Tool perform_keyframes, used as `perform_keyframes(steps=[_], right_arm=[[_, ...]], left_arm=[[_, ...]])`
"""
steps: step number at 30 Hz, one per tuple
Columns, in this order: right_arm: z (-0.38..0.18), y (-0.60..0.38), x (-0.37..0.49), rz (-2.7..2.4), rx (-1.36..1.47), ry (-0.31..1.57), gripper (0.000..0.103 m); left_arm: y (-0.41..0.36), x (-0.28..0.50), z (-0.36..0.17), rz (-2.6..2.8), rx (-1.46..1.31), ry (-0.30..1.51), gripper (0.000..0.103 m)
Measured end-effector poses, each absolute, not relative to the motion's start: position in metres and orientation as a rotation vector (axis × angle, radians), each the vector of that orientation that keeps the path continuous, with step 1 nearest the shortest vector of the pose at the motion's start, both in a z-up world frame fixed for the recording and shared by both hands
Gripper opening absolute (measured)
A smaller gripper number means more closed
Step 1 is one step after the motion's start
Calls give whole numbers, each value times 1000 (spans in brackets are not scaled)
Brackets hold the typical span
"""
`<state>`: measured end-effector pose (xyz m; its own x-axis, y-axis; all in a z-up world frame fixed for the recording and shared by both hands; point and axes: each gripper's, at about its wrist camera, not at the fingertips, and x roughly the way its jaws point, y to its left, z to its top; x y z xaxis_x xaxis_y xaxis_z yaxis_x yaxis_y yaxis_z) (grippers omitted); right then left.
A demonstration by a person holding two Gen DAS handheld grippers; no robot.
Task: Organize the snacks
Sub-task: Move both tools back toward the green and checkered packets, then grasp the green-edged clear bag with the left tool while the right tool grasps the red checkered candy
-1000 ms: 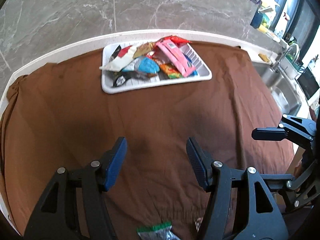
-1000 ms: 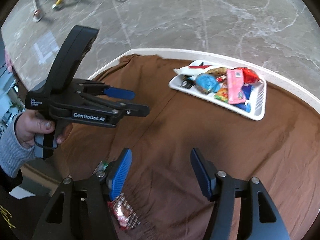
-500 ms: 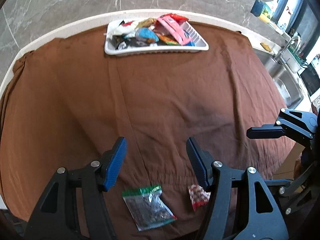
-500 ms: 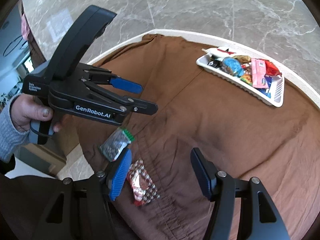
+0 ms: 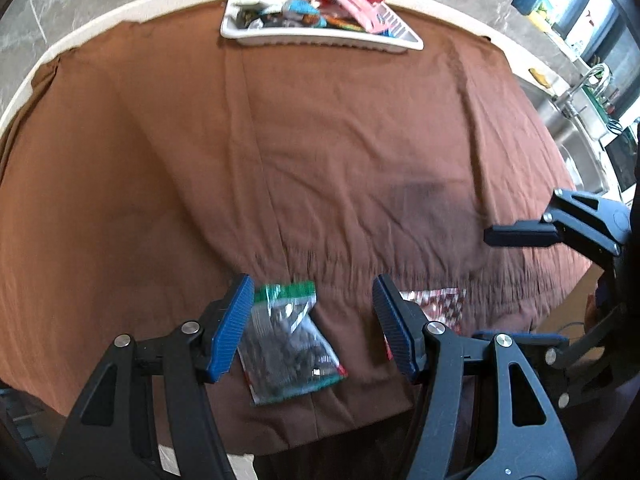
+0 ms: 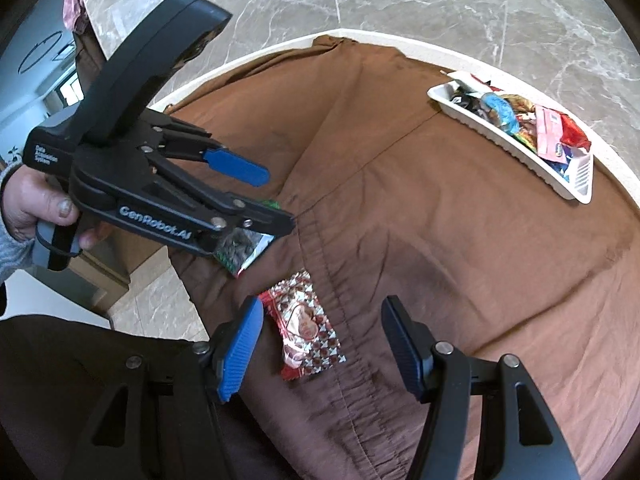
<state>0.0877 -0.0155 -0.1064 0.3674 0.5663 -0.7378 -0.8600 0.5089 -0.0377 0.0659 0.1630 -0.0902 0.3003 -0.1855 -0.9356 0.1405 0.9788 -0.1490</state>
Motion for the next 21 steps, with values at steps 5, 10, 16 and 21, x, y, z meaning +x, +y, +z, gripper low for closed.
perform_keyframes(steps=[5, 10, 16, 21], right_arm=[[-117, -12, 86, 959, -490, 748, 65], [-127, -4, 85, 965, -537, 752, 65], [-138, 7, 82, 973, -594, 750, 65], [-145, 13, 79, 973, -636, 742, 65]], left_arm=[[167, 50, -104, -220, -68, 1283, 60], [172, 42, -117, -207, -80, 1310, 60], [175, 44, -125, -204, -89, 1316, 64], [176, 46, -127, -199, -82, 1314, 64]])
